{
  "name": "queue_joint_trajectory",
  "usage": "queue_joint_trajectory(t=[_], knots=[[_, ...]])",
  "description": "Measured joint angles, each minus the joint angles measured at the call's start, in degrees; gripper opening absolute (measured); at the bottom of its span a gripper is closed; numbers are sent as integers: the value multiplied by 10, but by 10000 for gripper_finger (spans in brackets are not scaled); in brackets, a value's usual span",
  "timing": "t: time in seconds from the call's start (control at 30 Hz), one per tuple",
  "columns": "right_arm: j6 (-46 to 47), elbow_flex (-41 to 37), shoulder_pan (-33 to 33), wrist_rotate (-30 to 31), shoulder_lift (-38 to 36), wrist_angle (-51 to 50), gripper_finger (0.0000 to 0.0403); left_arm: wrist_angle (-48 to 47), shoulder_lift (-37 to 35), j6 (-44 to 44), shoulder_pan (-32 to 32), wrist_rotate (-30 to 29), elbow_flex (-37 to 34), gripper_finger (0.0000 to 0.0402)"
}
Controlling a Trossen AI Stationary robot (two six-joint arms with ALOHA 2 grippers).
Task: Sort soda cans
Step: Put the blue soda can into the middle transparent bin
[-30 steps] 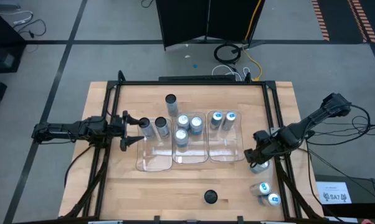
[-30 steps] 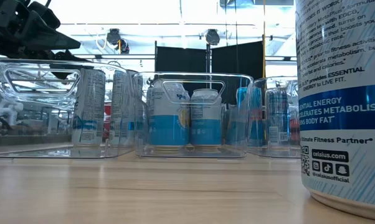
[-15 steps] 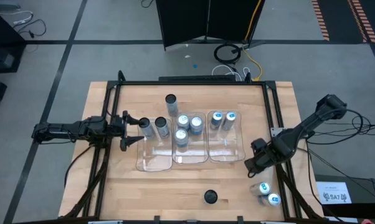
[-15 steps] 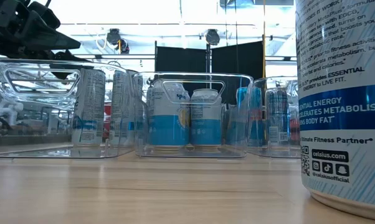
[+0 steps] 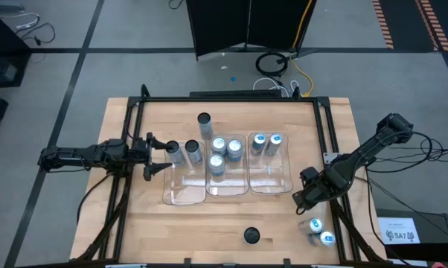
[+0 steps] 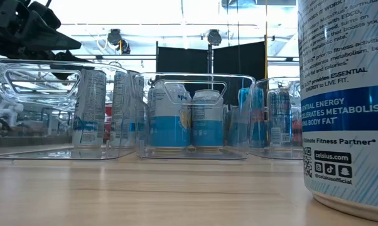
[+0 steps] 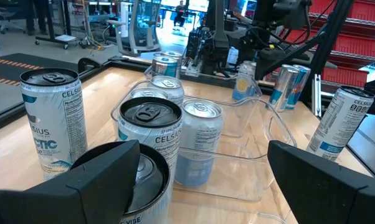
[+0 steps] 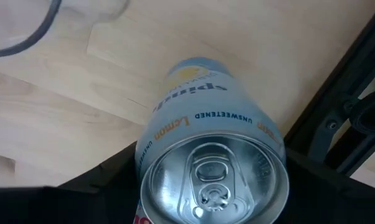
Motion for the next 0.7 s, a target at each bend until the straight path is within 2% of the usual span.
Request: queue_joint_trajectory(t=[0.17, 0.27, 0.47, 0.7], knots=[[2, 13, 1, -41, -11, -6, 279, 0, 0, 0, 0, 0, 0, 363], [0, 42, 0, -37, -18, -29, 288, 0, 0, 0, 0, 0, 0, 363], [-20, 116, 4, 12, -18, -99, 289, 0, 0, 0, 0, 0, 0, 363], [-94, 226, 19, 93, -17, -120, 288, 0, 0, 0, 0, 0, 0, 363]])
